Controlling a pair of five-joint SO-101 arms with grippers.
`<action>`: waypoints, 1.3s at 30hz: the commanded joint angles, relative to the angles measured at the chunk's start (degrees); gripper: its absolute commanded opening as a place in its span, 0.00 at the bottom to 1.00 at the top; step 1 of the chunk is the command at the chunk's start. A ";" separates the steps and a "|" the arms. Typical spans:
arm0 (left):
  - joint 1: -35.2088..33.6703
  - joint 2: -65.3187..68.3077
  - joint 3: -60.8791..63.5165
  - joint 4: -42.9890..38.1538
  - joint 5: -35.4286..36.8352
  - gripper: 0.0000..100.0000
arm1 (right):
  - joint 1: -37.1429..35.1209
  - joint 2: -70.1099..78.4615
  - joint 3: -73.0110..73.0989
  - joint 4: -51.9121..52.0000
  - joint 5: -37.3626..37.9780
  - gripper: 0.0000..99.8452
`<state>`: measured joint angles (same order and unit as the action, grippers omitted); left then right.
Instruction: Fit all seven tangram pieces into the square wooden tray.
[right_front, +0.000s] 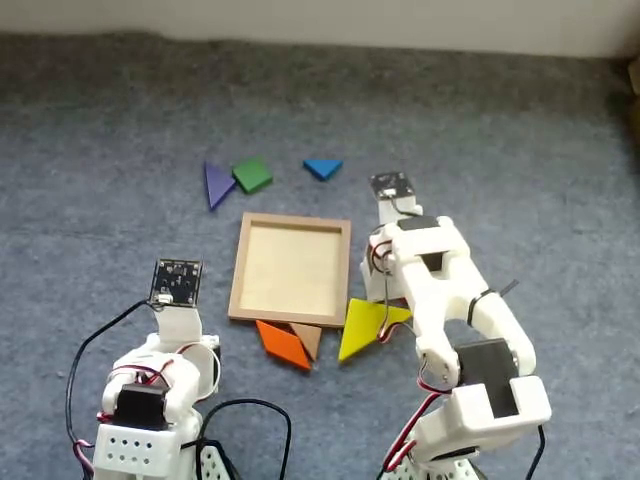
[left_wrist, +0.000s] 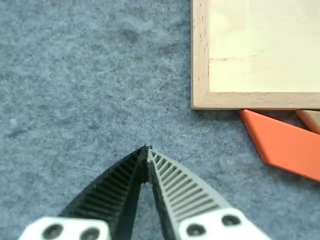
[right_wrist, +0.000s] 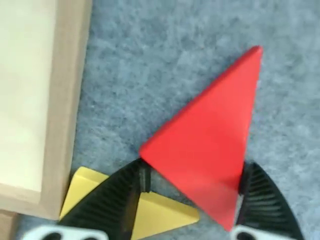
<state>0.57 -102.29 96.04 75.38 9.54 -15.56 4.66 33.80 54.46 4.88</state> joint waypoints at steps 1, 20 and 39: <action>-0.66 -1.54 1.10 0.35 -0.18 0.01 | -0.48 0.84 -1.10 -0.48 0.44 0.24; -0.66 -1.54 1.10 0.35 -0.18 0.01 | -1.01 1.19 -14.81 11.03 -0.09 0.24; -0.66 -1.54 1.10 0.35 -0.18 0.01 | -4.70 1.36 -15.08 10.95 -8.97 0.41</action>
<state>0.57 -102.29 96.04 75.38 9.54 -18.29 6.77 21.23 65.54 -1.36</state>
